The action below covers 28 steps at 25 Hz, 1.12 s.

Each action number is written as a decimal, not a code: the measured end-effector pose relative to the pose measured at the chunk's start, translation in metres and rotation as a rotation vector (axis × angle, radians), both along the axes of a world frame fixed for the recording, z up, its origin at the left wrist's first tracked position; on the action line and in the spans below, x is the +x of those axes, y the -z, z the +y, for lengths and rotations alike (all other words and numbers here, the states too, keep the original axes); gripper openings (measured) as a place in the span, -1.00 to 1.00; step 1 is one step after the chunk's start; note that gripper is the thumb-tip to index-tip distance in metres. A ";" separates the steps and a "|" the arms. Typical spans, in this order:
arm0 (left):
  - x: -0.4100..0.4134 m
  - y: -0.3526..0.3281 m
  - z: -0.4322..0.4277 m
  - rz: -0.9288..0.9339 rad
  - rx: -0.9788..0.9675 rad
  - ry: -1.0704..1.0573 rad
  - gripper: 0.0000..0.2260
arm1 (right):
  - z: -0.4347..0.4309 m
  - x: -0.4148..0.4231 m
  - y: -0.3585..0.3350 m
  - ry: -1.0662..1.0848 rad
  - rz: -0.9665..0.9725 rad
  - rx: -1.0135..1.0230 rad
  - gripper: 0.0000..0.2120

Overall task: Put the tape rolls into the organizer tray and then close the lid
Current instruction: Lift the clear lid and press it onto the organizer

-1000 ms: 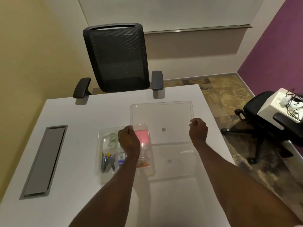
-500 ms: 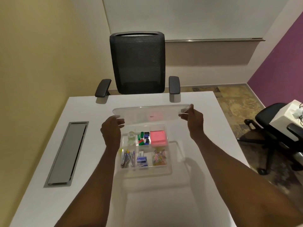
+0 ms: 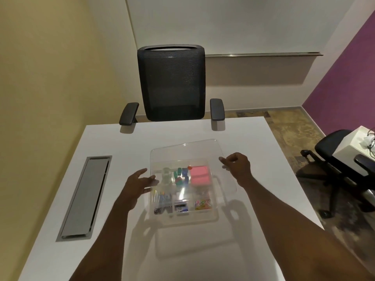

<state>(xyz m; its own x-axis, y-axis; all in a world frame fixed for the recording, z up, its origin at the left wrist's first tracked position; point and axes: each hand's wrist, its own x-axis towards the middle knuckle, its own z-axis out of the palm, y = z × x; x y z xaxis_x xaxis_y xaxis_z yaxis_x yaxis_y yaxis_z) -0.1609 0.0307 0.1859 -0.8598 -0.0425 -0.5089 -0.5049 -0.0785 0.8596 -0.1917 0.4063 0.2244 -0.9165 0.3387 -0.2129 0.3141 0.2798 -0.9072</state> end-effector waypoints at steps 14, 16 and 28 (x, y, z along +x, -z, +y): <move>0.035 0.067 0.034 -0.011 -0.469 -0.325 -0.78 | -0.049 0.037 0.079 0.116 -0.255 0.303 -0.76; 0.032 0.071 0.038 0.003 -0.511 -0.342 -0.80 | -0.052 0.034 0.086 0.132 -0.298 0.323 -0.77; -0.007 0.095 0.037 -0.063 -0.682 -0.314 -0.80 | -0.066 -0.007 0.114 0.151 -0.330 0.352 -0.76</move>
